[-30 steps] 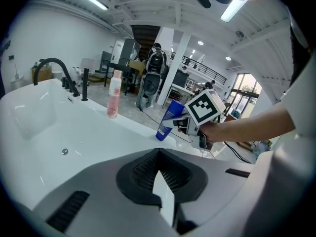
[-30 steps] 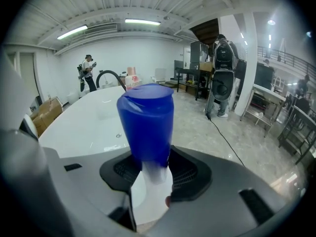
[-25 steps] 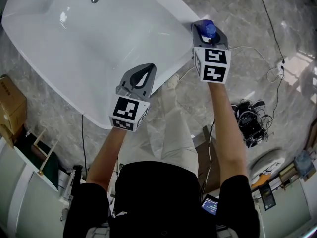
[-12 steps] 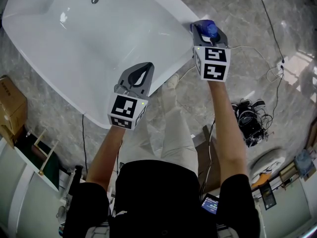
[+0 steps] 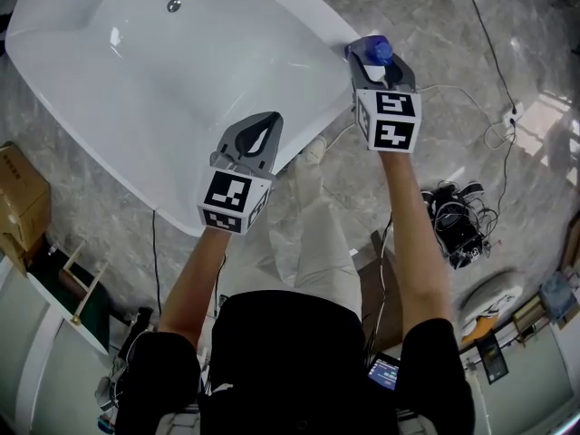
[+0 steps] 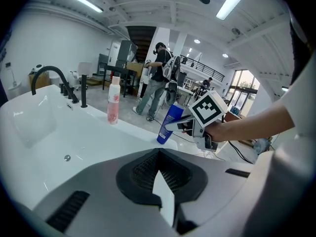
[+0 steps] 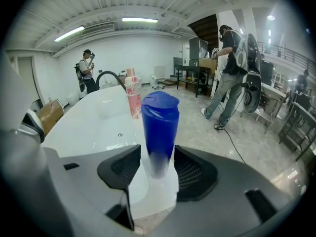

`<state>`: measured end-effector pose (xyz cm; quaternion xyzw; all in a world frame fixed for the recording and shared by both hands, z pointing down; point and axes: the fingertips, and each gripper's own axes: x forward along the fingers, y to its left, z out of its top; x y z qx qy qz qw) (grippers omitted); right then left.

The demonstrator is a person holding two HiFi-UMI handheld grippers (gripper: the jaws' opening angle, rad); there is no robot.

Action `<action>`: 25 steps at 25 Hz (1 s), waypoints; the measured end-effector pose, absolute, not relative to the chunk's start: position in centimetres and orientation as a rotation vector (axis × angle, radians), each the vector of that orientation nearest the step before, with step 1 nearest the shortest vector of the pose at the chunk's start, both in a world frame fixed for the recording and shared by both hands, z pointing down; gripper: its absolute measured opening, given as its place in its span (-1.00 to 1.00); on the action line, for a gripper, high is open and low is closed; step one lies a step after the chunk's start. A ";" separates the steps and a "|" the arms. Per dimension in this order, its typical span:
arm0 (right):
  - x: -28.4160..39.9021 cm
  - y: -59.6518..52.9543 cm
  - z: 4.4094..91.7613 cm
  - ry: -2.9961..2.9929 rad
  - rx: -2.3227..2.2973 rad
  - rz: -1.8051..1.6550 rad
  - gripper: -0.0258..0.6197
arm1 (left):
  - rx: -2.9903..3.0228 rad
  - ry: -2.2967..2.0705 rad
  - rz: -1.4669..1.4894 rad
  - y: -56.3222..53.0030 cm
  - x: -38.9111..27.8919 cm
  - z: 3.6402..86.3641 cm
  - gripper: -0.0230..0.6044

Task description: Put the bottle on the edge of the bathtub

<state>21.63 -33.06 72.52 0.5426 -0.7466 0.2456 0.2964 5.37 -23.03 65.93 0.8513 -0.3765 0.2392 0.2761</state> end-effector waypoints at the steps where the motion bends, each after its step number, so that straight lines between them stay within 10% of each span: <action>1: 21.7 -32.9 72.3 -1.984 1.446 0.660 -0.25 | 2.289 -1.013 0.637 -23.1 5.4 65.6 -0.90; 13: 21.9 -29.3 64.5 -1.952 1.566 0.710 -0.26 | 2.359 -1.014 0.578 -23.8 3.9 58.4 -0.90; 25: 19.0 -23.3 52.1 -1.999 1.734 0.656 -0.71 | 2.485 -0.916 0.565 -19.7 2.7 50.4 -0.90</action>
